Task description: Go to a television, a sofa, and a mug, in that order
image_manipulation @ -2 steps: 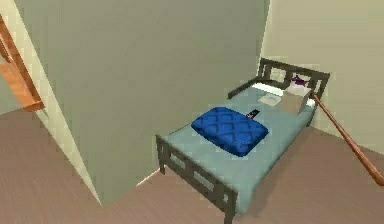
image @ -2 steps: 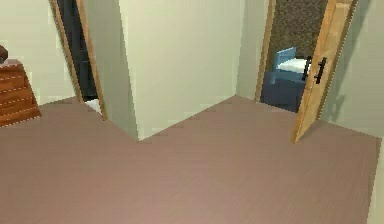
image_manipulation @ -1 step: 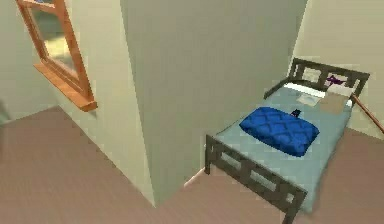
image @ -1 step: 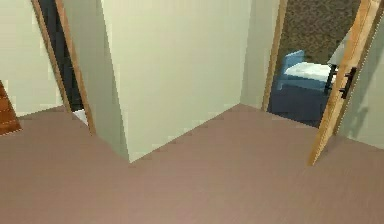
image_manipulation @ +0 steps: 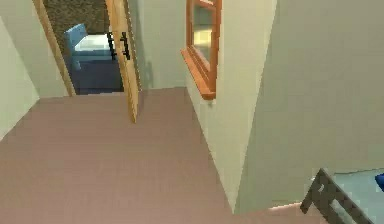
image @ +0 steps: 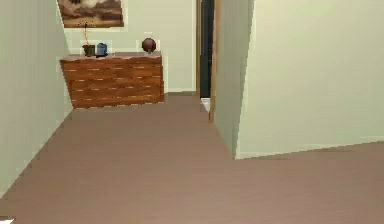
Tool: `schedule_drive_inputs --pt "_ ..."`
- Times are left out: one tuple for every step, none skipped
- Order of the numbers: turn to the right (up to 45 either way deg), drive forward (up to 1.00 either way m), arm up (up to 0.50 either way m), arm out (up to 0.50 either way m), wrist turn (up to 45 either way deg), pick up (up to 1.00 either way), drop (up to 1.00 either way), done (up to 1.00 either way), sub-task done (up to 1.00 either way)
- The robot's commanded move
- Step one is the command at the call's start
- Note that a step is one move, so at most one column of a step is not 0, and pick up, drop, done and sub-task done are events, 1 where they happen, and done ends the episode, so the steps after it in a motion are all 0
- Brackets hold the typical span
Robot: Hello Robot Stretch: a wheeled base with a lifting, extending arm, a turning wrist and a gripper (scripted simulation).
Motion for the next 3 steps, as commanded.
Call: schedule_drive_inputs --pt "0.0 1.0 0.0 0.0 0.0 0.0 0.0 0.0 0.0" --pt "0.0 1.0 0.0 0.0 0.0 0.0 0.0 0.0 0.0" --pt "-6.0 0.0 0.0 0.0 0.0 0.0 0.0 0.0 0.0"
